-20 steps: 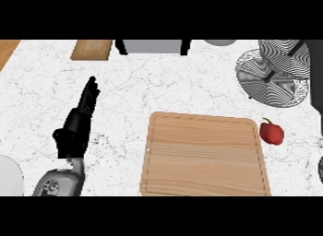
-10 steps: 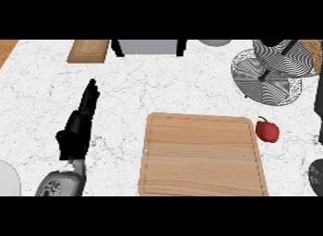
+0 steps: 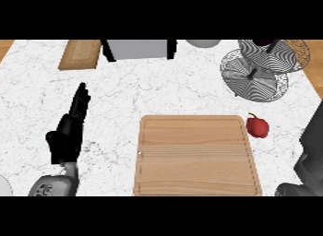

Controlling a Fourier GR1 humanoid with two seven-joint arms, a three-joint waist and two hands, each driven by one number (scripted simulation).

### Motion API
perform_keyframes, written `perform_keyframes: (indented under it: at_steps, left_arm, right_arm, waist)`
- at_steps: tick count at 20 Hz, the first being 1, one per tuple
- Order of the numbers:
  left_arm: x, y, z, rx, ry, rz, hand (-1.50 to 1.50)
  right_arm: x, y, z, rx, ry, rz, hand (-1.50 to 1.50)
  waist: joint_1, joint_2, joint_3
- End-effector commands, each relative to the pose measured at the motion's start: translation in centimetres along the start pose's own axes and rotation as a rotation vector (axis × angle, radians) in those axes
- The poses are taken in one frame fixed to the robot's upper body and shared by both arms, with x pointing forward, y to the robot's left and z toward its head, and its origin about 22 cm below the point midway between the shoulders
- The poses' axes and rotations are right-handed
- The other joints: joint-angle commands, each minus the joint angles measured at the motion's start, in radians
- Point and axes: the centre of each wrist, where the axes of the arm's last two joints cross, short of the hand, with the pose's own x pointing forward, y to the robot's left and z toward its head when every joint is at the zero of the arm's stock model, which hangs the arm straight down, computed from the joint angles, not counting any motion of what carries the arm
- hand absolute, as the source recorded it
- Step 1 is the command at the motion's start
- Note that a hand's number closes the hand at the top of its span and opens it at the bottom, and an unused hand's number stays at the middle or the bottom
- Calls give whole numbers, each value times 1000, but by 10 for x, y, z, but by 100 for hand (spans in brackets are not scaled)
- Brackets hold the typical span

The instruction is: Pick the eggplant from the cutting board and place it in the tiered basket

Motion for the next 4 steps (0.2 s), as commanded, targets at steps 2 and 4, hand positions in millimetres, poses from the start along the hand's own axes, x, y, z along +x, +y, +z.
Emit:
perform_keyframes:
  at_steps: [2,4]
  left_arm:
    - [0,9,-5,11,2,-12,0]
    - [-7,9,11,6,8,7,0]
  right_arm:
    - [-35,-45,4,-10,102,-67,-150]
    - [-59,-63,-6,-32,92,-61,-150]
  waist:
    - [-6,-4,1]
    - [-6,-11,1]
